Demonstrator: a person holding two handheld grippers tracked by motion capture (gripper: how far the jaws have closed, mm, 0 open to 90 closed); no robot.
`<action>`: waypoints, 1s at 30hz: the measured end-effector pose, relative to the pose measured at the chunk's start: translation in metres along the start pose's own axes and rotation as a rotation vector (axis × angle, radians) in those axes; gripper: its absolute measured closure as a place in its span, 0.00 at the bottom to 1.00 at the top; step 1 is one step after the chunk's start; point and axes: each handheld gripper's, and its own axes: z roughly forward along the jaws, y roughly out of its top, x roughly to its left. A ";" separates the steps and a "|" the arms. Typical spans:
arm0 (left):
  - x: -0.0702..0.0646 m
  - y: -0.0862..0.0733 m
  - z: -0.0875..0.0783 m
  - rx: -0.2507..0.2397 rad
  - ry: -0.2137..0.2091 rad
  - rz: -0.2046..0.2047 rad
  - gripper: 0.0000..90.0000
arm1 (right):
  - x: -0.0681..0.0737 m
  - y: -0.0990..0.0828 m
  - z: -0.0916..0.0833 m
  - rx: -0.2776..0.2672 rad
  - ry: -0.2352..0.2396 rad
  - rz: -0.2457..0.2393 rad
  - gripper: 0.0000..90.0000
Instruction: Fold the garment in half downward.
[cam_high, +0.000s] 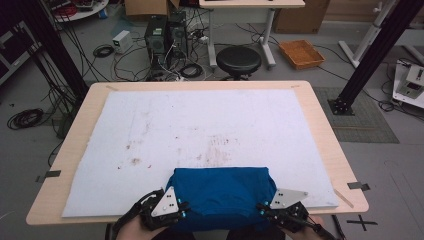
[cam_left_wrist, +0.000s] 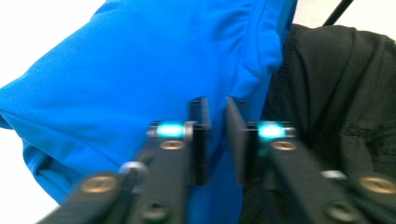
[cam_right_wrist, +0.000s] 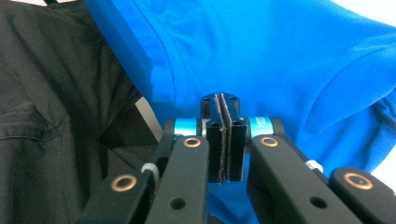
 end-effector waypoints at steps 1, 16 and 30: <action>0.001 0.001 -0.001 -0.003 0.007 -0.006 0.78 | -0.002 0.001 -0.002 -0.010 -0.001 0.006 0.97; 0.098 0.013 0.011 -0.102 0.181 -0.327 0.64 | -0.101 0.023 0.027 -0.079 -0.131 0.355 0.88; 0.106 0.003 0.012 -0.088 0.187 -0.420 0.60 | -0.107 0.017 0.025 -0.094 -0.128 0.416 0.65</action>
